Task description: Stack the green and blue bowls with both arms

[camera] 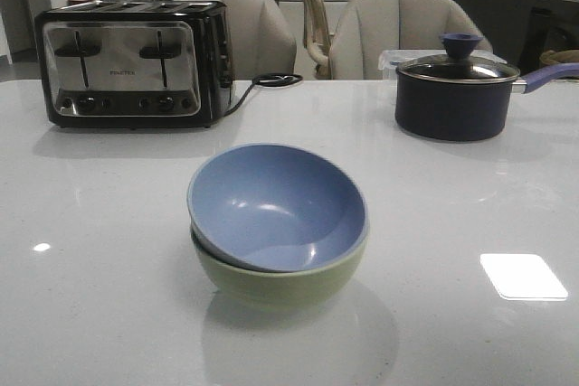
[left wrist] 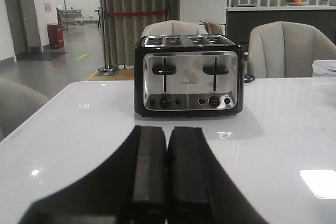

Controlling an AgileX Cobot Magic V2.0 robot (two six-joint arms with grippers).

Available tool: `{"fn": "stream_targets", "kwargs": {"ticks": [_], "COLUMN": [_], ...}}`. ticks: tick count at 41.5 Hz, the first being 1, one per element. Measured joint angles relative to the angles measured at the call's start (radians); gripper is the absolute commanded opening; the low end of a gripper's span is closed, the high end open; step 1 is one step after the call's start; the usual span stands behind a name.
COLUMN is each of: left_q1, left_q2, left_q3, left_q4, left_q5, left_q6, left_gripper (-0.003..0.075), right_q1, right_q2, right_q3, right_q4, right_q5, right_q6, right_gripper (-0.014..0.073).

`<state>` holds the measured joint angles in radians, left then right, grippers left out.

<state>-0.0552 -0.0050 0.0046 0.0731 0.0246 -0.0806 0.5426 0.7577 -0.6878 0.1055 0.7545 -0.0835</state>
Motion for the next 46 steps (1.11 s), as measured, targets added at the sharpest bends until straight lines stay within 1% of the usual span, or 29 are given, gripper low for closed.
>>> {"fn": "stream_targets", "kwargs": {"ticks": [19, 23, 25, 29, 33, 38, 41, 46], "left_q1": [0.001, 0.001, 0.001, 0.001, 0.001, 0.001, 0.001, 0.001], "left_q2": [0.0, 0.0, 0.0, 0.0, 0.0, 0.0, 0.0, 0.0], "left_q3": [0.0, 0.0, 0.0, 0.0, 0.0, 0.0, 0.0, 0.0], "left_q4": [0.0, 0.0, 0.0, 0.0, 0.0, 0.0, 0.0, 0.0], "left_q5": [0.0, 0.0, 0.0, 0.0, 0.0, 0.0, 0.0, 0.0], "left_q6": [0.0, 0.0, 0.0, 0.0, 0.0, 0.0, 0.0, 0.0], "left_gripper": [0.0099, 0.0099, 0.0099, 0.0099, 0.0099, 0.0099, 0.0099, 0.0099], "right_q1": [0.0, -0.01, -0.036, -0.136, -0.257, -0.401, -0.471, -0.529], "right_q2": [0.0, -0.023, -0.051, -0.139, -0.285, -0.481, -0.592, -0.711], "right_q3": [0.002, 0.018, 0.046, 0.124, 0.248, 0.413, 0.497, 0.597], "right_q4": [0.0, -0.009, -0.016, -0.03, -0.034, -0.038, -0.038, -0.038], "right_q5": [0.0, -0.011, -0.036, -0.132, -0.286, -0.432, -0.479, -0.524], "right_q6": [0.0, 0.0, 0.0, 0.0, -0.002, -0.002, -0.002, -0.002], "right_gripper": [0.0038, 0.0038, 0.0038, 0.0038, 0.0038, 0.0038, 0.0038, 0.0038]}}
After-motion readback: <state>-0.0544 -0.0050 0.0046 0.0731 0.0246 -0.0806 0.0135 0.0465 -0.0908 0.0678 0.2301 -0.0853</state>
